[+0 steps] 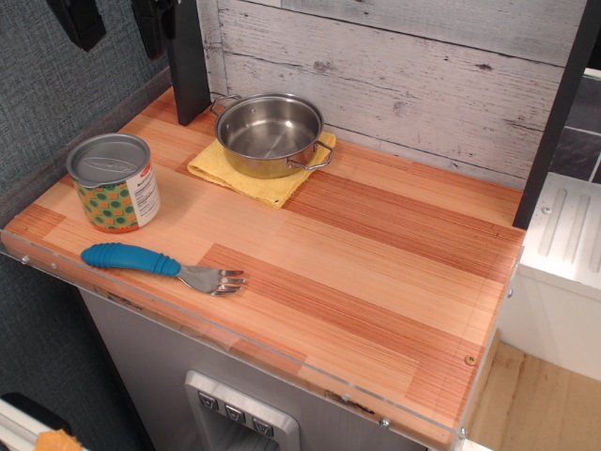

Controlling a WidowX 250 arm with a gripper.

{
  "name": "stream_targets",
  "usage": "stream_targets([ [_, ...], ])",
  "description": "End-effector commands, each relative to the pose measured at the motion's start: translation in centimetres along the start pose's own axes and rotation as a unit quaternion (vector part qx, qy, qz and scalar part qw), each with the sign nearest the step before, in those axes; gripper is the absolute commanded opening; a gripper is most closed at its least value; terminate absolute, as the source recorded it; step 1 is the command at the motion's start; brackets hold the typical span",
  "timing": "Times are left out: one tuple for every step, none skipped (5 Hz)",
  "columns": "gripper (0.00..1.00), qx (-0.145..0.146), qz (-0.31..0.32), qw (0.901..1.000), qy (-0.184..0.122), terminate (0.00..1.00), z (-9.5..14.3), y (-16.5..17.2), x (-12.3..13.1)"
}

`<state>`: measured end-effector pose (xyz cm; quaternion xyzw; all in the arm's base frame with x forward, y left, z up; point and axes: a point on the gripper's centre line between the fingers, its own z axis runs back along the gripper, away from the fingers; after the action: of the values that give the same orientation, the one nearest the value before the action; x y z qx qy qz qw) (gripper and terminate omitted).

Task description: Move silver pot to lower right corner of the table.

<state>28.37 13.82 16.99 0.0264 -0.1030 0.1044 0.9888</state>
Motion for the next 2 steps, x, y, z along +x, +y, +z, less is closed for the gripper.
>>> stream_targets([
  [1.0,0.0,0.0,1.0,0.0,0.0,0.0,0.0,0.0],
  [1.0,-0.003,0.128,0.9917,0.01,0.0,-2.3,-0.4,0.0],
])
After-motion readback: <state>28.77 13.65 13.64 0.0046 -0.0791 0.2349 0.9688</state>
